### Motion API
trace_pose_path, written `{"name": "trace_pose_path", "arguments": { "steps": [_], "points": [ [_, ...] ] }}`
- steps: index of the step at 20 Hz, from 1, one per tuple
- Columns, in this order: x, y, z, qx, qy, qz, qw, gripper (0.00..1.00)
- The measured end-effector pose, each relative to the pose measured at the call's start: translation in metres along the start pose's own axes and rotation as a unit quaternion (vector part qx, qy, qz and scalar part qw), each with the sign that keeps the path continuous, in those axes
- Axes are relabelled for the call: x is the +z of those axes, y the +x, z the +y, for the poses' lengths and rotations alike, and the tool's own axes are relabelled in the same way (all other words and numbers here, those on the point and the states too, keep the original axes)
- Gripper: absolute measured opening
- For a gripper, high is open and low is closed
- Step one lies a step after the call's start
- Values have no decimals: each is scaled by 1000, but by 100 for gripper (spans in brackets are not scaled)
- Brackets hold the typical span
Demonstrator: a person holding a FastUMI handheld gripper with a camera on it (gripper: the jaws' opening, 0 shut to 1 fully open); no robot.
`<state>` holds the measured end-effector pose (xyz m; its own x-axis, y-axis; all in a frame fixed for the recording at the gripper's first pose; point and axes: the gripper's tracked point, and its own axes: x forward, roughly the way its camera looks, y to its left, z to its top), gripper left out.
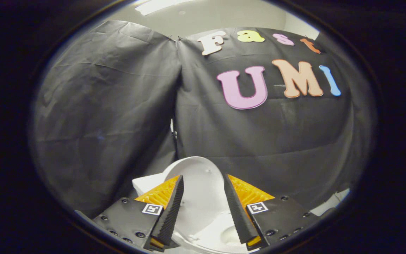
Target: Open the toilet lid.
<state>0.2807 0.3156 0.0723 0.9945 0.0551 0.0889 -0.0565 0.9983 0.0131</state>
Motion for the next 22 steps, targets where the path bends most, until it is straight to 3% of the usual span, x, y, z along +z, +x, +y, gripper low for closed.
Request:
{"name": "trace_pose_path", "arguments": {
  "steps": [4, 10, 12, 18, 22],
  "points": [
    [8, -29, -71, -53, -6, -10, 999, 72],
    [6, -80, -137, -52, 1, -6, 999, 72],
    [-1, -97, -147, -36, 5, 8, 999, 72],
    [-28, -137, -208, -52, -24, 66, 996, 72],
    [-44, -158, -233, -35, -24, 97, 994, 72]
  ]
}}
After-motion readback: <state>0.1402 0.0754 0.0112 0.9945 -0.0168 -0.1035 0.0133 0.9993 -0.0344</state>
